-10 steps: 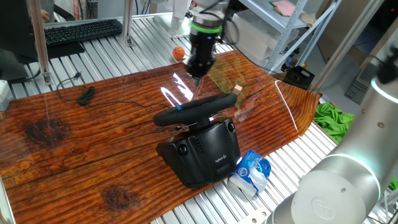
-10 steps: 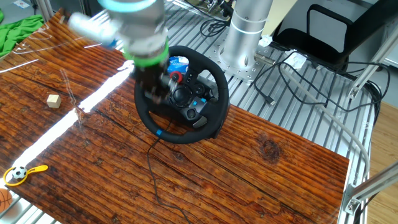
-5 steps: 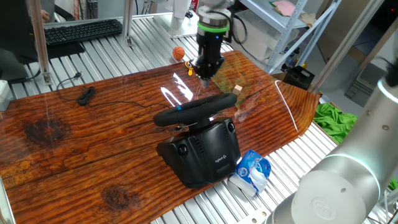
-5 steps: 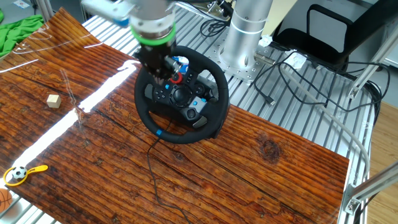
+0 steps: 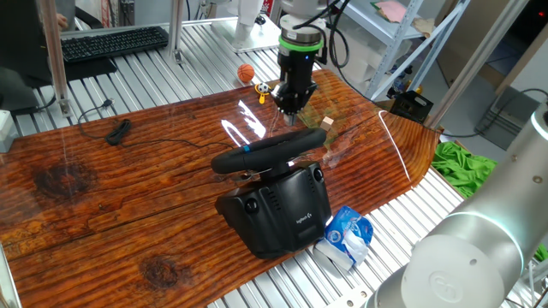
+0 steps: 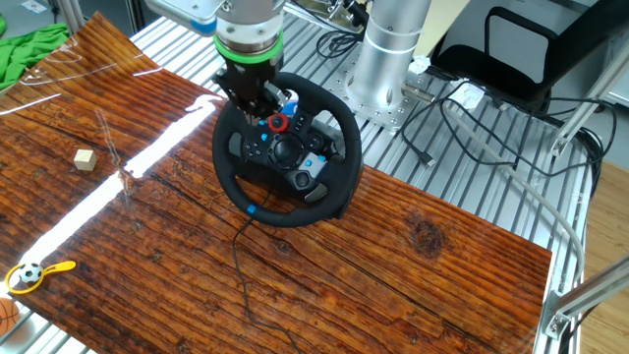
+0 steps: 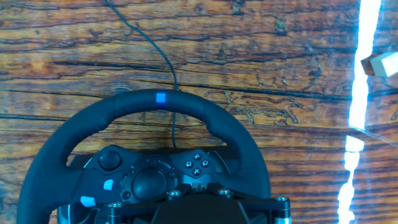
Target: Rotate the steering wheel 90 degrees counterclockwise
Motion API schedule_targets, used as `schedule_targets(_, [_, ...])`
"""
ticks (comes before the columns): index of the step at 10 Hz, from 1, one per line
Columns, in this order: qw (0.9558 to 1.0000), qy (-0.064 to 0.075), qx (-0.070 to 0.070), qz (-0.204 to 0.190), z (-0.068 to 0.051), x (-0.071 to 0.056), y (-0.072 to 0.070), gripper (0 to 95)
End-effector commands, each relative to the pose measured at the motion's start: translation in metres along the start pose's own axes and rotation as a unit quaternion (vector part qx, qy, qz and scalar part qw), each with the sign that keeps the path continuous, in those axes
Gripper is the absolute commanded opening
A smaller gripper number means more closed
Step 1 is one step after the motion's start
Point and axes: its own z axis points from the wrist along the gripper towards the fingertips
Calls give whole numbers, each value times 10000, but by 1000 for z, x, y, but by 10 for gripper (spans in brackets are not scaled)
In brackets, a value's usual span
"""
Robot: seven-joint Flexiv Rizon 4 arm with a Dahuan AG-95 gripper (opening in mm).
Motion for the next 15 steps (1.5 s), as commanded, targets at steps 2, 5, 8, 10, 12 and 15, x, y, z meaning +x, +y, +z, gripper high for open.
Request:
schedule_targets(2, [10000, 31, -37, 17, -1, 1, 1, 0])
schedule_targets(5, [9999, 46, -129, 88, -1, 1, 1, 0])
schedule_targets(8, [9995, 72, -140, 284, -1, 1, 1, 0])
schedule_targets(10, [9992, 125, -141, 348, -1, 1, 1, 0])
schedule_targets(12, [9988, 239, -147, 412, -1, 1, 1, 0])
schedule_targets(15, [9978, 248, -294, 541, -1, 1, 1, 0])
